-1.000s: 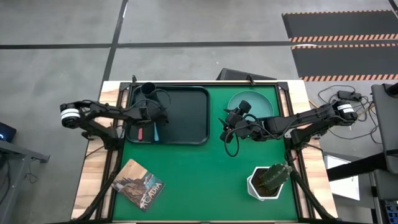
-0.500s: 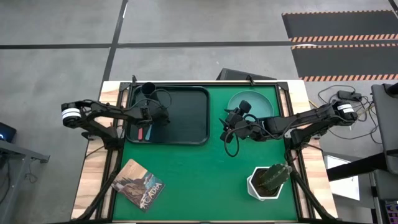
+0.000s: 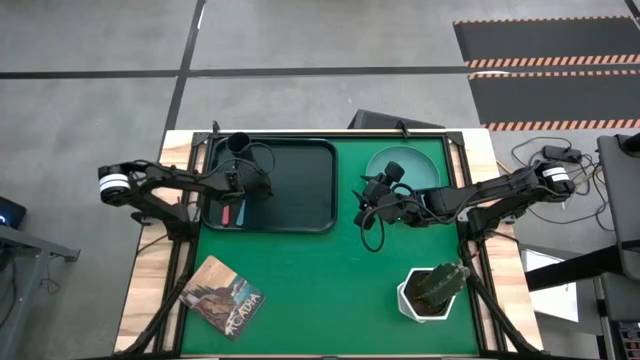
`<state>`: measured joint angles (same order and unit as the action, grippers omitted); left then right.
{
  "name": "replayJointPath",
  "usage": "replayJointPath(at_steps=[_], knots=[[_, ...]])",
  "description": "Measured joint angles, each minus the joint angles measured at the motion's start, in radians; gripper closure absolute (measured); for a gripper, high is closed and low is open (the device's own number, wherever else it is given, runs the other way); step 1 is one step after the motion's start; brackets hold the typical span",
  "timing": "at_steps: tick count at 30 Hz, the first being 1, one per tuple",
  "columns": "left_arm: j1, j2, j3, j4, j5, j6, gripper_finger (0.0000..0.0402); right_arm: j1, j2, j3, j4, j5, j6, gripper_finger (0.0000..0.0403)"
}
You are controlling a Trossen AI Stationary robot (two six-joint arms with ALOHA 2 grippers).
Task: Pick and place plate/cup/fork/spoon on tray
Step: Put the blue spoon on the black serving tray to the right of the pink fork
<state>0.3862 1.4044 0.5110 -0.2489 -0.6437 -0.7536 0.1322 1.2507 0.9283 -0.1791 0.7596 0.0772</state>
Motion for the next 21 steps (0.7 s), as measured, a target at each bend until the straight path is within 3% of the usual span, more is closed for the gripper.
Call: replayJointPath(at_steps=[6,16,21], knots=[[0.0,-0.023,0.002,-0.004,-0.001,0.0,0.0402,0.0,0.0,0.0,0.0,0.0,0.0,0.0207],[-0.017,-0.189,0.001,0.014,0.015,0.027,0.0402,0.0,0.0,0.0,0.001,0.0,0.009,0.0207],[-0.048,-0.186,-0.003,0.063,0.043,0.036,0.0402,0.0,0.0,0.0,0.001,0.0,0.009,0.0207]])
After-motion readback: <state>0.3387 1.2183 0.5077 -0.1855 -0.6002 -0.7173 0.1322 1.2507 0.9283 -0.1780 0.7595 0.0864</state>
